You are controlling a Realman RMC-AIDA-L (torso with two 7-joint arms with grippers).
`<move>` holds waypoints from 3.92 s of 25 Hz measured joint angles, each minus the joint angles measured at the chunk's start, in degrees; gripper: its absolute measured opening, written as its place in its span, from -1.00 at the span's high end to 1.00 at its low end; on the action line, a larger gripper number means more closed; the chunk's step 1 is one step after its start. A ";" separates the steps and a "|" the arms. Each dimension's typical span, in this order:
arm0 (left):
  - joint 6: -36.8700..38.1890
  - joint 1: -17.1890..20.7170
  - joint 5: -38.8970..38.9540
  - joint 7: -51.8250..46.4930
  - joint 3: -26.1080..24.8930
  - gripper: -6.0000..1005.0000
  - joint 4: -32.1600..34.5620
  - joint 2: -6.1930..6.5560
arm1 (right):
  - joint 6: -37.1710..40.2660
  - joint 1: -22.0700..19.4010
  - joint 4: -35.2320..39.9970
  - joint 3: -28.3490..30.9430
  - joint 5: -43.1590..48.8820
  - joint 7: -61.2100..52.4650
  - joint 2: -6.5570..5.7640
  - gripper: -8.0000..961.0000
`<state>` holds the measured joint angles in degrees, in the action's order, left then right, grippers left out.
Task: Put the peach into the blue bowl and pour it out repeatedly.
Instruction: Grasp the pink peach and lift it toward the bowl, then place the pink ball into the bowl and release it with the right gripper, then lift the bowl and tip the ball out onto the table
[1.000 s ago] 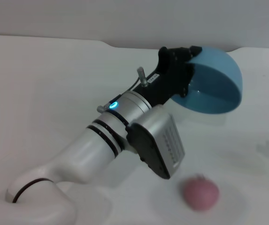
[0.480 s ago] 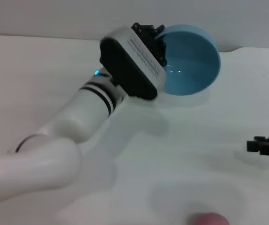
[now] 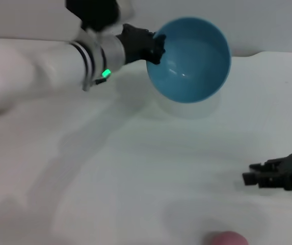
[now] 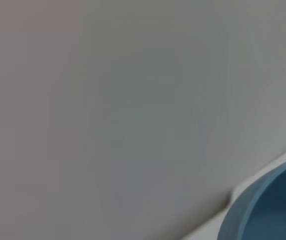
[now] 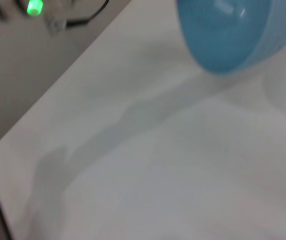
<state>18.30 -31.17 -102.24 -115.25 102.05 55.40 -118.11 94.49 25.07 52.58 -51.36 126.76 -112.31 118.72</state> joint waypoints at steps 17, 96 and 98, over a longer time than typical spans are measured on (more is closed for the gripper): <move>38.49 -7.48 -28.97 -22.09 -26.58 0.99 -1.33 0.63 | 1.25 9.10 -5.19 -23.12 1.67 -7.77 -0.11 -0.03; 42.71 -12.73 -27.29 -32.06 -5.32 0.99 0.66 -0.52 | 0.85 7.65 12.59 -4.71 -4.44 -6.01 -0.16 0.15; 41.22 -12.06 -27.35 -32.06 -5.30 0.99 0.68 -0.42 | -0.38 7.13 12.96 -1.45 -4.53 -8.52 -0.15 0.04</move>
<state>59.53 -43.22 -129.59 -147.30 96.75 56.07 -118.53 94.11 32.20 65.54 -52.81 122.23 -120.83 118.58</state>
